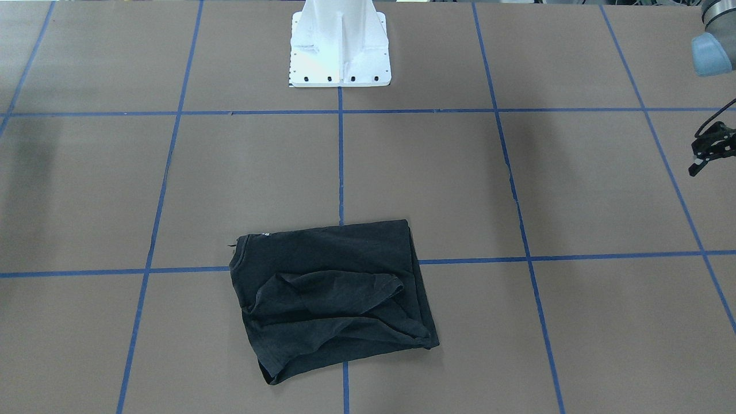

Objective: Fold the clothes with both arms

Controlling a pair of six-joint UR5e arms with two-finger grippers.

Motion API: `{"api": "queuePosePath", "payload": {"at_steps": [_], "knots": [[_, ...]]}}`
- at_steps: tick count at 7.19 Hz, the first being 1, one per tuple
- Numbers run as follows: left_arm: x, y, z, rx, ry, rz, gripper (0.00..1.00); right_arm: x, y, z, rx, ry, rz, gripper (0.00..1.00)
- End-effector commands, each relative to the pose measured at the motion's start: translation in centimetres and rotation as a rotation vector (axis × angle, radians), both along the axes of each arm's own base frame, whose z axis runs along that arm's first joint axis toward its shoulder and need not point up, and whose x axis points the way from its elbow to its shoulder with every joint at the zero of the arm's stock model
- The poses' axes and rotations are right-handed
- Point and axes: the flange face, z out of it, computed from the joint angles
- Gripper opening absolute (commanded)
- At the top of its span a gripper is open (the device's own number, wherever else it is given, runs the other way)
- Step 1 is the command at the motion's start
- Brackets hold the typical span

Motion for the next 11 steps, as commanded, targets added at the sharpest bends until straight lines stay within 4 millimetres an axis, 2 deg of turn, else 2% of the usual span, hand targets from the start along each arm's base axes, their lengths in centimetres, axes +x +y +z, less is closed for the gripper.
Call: {"api": "queuePosePath", "payload": {"at_steps": [1, 2, 5, 6, 8, 11], "knots": [[-1.8, 1.0, 0.7, -0.028, 0.018, -0.024, 1.00, -0.1, -0.2, -0.1, -0.006, 0.005, 0.006, 1.00], [-3.3, 0.3, 0.4, -0.049, 0.019, -0.059, 1.00, -0.2, -0.2, -0.2, -0.003, 0.009, 0.005, 1.00], [-5.0, 0.4, -0.3, -0.072, 0.018, -0.092, 1.00, -0.3, -0.4, 0.2, 0.000, 0.038, 0.003, 1.00], [-5.0, 0.5, -0.7, -0.069, 0.026, -0.087, 1.00, -0.2, -0.4, 0.1, 0.006, 0.038, 0.005, 1.00], [-5.0, 1.0, -2.9, -0.027, 0.033, -0.087, 1.00, -0.2, -0.4, 0.1, 0.008, 0.035, 0.005, 1.00], [-5.1, 1.3, -3.3, -0.019, 0.034, -0.086, 1.00, -0.3, -0.5, -0.3, 0.014, 0.028, 0.003, 1.00]]}}
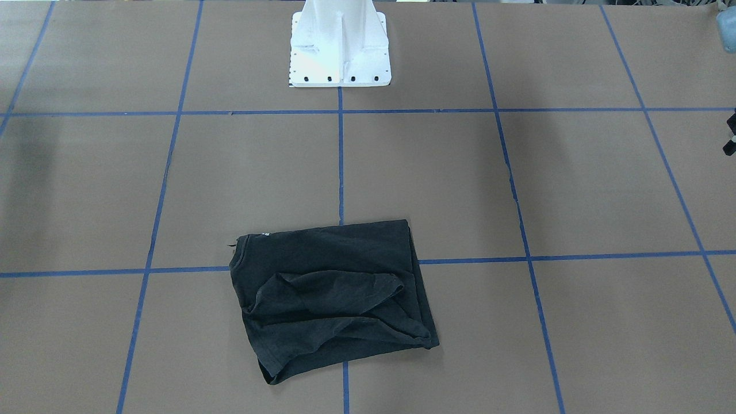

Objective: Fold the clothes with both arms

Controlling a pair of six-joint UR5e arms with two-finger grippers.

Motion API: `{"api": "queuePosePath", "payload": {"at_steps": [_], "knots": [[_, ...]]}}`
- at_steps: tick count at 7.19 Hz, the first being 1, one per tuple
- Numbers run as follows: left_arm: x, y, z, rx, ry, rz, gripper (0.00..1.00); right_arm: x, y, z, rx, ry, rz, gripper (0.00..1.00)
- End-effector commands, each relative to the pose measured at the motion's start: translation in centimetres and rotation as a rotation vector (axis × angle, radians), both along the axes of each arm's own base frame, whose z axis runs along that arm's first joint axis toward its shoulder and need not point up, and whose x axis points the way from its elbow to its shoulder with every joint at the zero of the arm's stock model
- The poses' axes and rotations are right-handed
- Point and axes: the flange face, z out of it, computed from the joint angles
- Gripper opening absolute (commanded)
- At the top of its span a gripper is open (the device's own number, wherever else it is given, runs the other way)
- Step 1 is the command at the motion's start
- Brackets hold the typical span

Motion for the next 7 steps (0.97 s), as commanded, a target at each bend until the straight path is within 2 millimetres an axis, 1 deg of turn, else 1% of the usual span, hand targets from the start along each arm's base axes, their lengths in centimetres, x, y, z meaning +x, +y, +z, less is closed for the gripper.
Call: {"api": "queuePosePath", "payload": {"at_steps": [1, 2, 4, 5, 7], "knots": [[-0.1, 0.2, -1.0, 0.018, 0.003, -0.002, 1.00, 0.0, 0.0, 0.1, -0.001, -0.008, -0.004, 1.00], [-0.2, 0.2, -1.1, 0.018, 0.003, -0.004, 1.00, 0.0, -0.1, -0.5, 0.014, -0.012, -0.006, 1.00], [-0.2, 0.3, -1.9, 0.033, 0.007, -0.002, 1.00, -0.1, -0.2, -0.6, 0.015, -0.012, -0.005, 1.00], [-0.2, 0.3, -1.9, 0.034, 0.007, -0.002, 1.00, -0.2, -0.4, -1.0, 0.027, -0.013, -0.008, 1.00], [-0.3, 0.3, -1.9, 0.038, 0.001, -0.008, 1.00, -0.1, -0.4, -0.8, 0.020, -0.012, -0.001, 1.00]]}}
